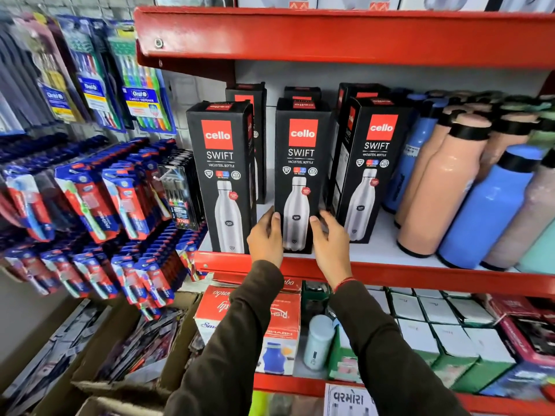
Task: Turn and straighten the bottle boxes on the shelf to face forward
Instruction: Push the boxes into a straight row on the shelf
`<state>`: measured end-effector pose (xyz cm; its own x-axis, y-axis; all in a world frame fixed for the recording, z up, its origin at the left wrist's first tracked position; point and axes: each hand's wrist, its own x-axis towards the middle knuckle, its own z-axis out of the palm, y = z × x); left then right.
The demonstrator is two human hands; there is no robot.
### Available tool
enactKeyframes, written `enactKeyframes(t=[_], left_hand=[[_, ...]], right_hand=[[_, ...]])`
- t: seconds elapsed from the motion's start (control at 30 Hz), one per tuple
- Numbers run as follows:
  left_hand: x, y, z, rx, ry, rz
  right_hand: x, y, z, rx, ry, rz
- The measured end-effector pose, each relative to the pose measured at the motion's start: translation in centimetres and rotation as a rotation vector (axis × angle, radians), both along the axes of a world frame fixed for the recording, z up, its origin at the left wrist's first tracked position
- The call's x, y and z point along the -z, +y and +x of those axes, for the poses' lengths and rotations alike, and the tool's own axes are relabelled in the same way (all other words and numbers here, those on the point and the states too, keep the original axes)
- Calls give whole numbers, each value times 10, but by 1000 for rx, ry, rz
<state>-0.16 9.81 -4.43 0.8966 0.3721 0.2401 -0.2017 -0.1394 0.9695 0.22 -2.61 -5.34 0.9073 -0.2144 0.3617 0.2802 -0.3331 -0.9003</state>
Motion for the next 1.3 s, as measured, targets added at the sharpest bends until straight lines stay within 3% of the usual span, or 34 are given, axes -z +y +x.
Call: enactKeyframes(t=[0.77, 0.93, 1.07, 1.17, 1.23, 1.3], left_hand=[[4, 3, -36, -18, -14, 30], [6, -12, -48, -123, -217, -133], [0, -35, -55, -227, -478, 41], [-9, -61, -52, -145, -624, 136], [-15, -82, -47, -35, -606, 158], [-21, -105, -40, 63, -470, 148]], right_hand=[[4, -3, -37, 3, -67, -37], [1, -18, -40, 46, -151, -3], [-10, -46, -36, 138, -271, 55], [-16, -68, -28, 193, -292, 59], [-17, -83, -20, 205, -262, 40], [-16, -95, -9, 176, -180, 35]])
